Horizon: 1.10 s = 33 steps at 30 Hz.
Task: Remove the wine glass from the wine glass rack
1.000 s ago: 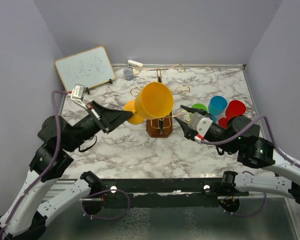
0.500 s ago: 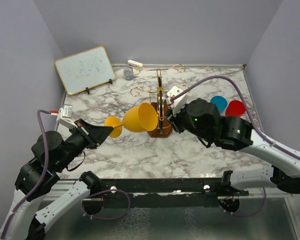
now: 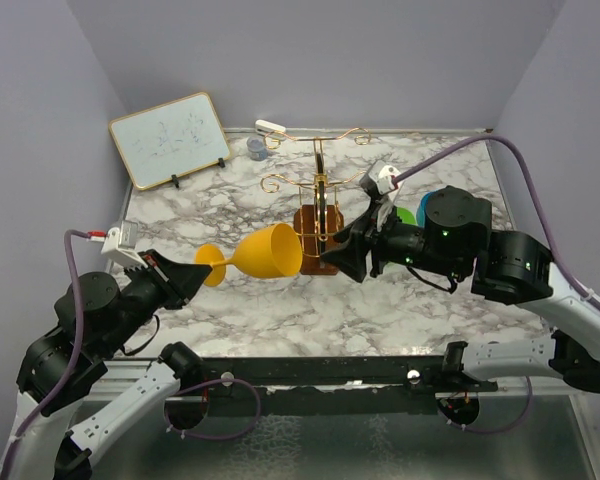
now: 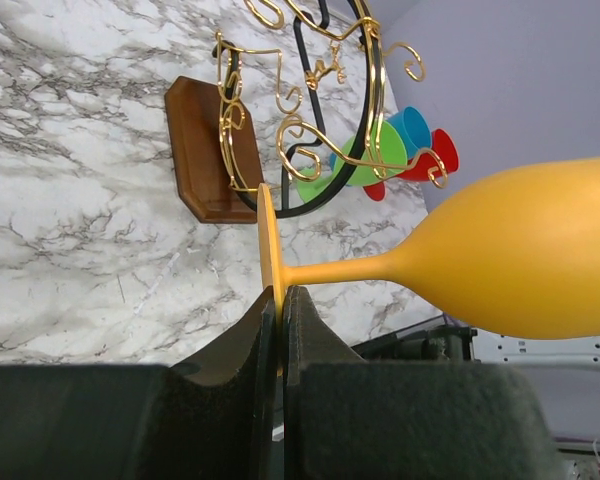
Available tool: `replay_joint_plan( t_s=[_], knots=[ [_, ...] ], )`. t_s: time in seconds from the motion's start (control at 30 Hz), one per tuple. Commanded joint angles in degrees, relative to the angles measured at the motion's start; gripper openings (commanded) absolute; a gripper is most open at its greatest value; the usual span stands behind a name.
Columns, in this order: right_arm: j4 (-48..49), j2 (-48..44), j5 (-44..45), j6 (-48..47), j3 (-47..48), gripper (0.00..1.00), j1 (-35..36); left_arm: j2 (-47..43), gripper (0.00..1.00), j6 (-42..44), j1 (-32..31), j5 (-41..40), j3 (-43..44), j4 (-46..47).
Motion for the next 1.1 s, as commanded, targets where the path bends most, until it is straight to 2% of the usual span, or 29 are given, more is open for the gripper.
replay_joint_plan(
  t_s=[0.0,0.4,0.5,0.53,0.57,0.6,0.63,0.67,0.7,0.73,0.8,0.83,0.9,1.07],
  knots=[
    [2.4,3.2,-7.6,1.2,2.2,0.48,-0.1,0.3,0.0,1.9,0.1,3.7,-0.7,3.7],
    [6.2,10.1,-9.2,0.2,6.4,0.48,-0.1,0.3,0.0,2.2,0.1,5.6,-0.2,4.8],
    [7.3,11.4,-10.1,1.1,6.6,0.45,-0.1,0.2,0.0,2.1,0.1,6.8,-1.1,5.9],
    [7.9,11.5,-10.1,1.5,6.4,0.4,-0.1,0.3,0.0,2.0,0.1,7.1,-1.3,6.3],
    [8.3,11.6,-9.7,1.9,6.3,0.28,-0.1,0.3,0.0,1.9,0.1,7.3,-1.7,6.7],
    [8.5,11.7,-8.9,2.5,6.4,0.11,-0.2,0.4,0.0,1.8,0.1,7.3,-1.8,7.0],
    [8.4,11.7,-7.9,3.0,6.6,0.02,-0.1,0.7,0.05,1.6,0.1,7.0,-1.7,6.7],
    [8.2,11.6,-6.4,3.4,6.8,0.01,-0.1,0.8,0.16,1.5,0.1,6.4,-1.6,6.2],
    [8.0,11.3,-4.9,3.7,6.9,0.01,-0.1,1.0,0.34,1.3,0.1,5.6,-1.4,5.5],
    [7.9,10.9,-2.8,4.0,6.9,0.01,-0.1,1.4,0.48,0.9,0.1,4.5,-1.0,4.5],
    [7.8,9.5,1.0,4.3,7.0,0.01,-0.1,1.7,0.71,0.1,0.1,1.9,-0.4,2.3],
    [7.7,8.8,3.2,4.2,7.3,0.01,-0.1,1.7,0.78,0.0,0.1,1.1,-0.3,1.7],
    [7.0,7.7,7.6,4.0,8.3,0.01,-0.1,1.3,0.82,-0.1,0.1,0.4,-0.3,1.6],
    [4.4,8.5,22.6,-0.3,15.1,0.01,-0.2,0.2,0.82,-1.2,0.1,-0.7,-1.2,3.2]
  ],
)
